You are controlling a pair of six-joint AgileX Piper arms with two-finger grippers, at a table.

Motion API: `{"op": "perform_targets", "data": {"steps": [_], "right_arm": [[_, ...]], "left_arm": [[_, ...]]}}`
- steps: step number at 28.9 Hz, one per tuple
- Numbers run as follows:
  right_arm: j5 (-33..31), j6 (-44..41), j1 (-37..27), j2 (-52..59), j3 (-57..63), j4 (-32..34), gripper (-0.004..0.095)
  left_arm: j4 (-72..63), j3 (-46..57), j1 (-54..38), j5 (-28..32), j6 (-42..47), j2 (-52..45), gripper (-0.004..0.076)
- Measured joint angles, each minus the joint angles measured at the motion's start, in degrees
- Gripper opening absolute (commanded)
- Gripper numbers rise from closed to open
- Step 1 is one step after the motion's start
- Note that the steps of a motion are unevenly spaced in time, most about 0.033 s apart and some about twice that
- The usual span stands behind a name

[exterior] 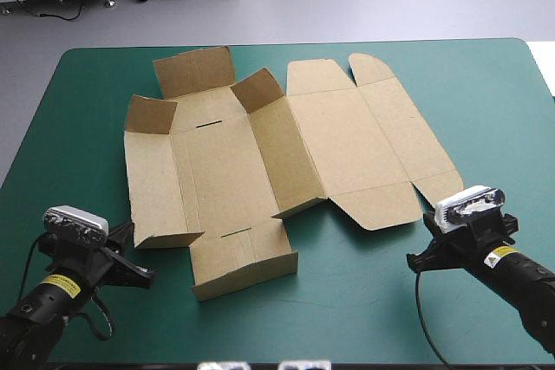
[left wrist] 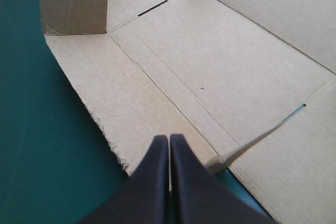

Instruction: Fold the box

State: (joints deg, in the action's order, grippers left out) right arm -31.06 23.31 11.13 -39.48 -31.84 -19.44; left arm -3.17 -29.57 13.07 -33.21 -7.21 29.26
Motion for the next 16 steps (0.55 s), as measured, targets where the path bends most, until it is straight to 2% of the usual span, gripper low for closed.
{"op": "perform_targets", "data": {"steps": [16], "right_arm": [[-0.5,1.3,0.0,0.1,0.1,-1.1,-0.0006]], "left_arm": [[0.0,0.0,0.0,0.2,0.0,0.0,-0.0006]]}}
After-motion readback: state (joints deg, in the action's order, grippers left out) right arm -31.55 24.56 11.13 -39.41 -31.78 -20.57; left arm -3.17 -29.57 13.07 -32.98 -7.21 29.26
